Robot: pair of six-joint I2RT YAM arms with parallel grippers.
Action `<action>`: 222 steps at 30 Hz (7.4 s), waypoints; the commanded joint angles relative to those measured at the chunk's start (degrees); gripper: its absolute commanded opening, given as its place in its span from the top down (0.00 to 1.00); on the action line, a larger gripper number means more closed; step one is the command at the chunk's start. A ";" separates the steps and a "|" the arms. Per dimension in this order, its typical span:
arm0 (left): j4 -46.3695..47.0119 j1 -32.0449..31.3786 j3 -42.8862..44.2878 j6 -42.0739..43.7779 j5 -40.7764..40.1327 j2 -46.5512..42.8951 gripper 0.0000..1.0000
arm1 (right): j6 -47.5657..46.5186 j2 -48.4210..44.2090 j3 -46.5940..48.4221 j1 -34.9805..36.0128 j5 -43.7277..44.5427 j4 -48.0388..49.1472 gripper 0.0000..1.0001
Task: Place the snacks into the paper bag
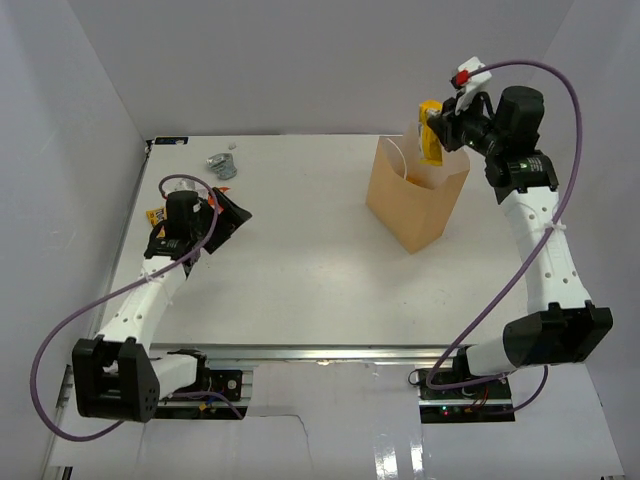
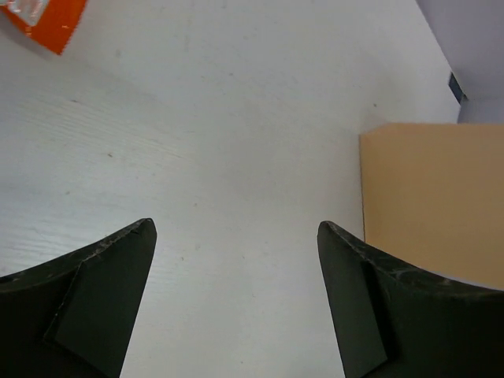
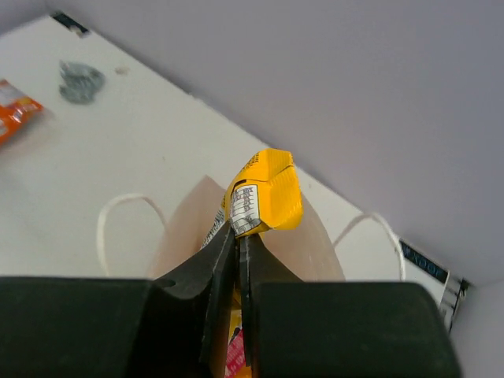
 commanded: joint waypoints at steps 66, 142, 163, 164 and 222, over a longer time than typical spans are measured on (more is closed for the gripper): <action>41.34 11.62 -10.75 -8.70 45.04 5.03 0.93 | 19.19 1.21 -8.10 31.33 -2.97 -8.99 0.02; -4.45 6.32 8.53 6.41 -0.94 8.76 0.02 | -23.75 0.70 -3.43 -4.79 -1.47 -4.94 0.67; 2.14 13.18 55.92 3.25 -1.01 63.79 0.14 | -13.47 -7.82 -4.48 -5.32 -15.09 -7.58 0.10; 2.40 13.18 57.06 4.38 -2.41 64.76 0.14 | -13.47 -7.91 -4.84 -5.93 -15.26 -7.58 0.10; 39.41 -15.04 -25.63 -14.33 17.35 -18.46 1.00 | 33.64 7.03 -17.50 34.67 -13.41 3.40 0.00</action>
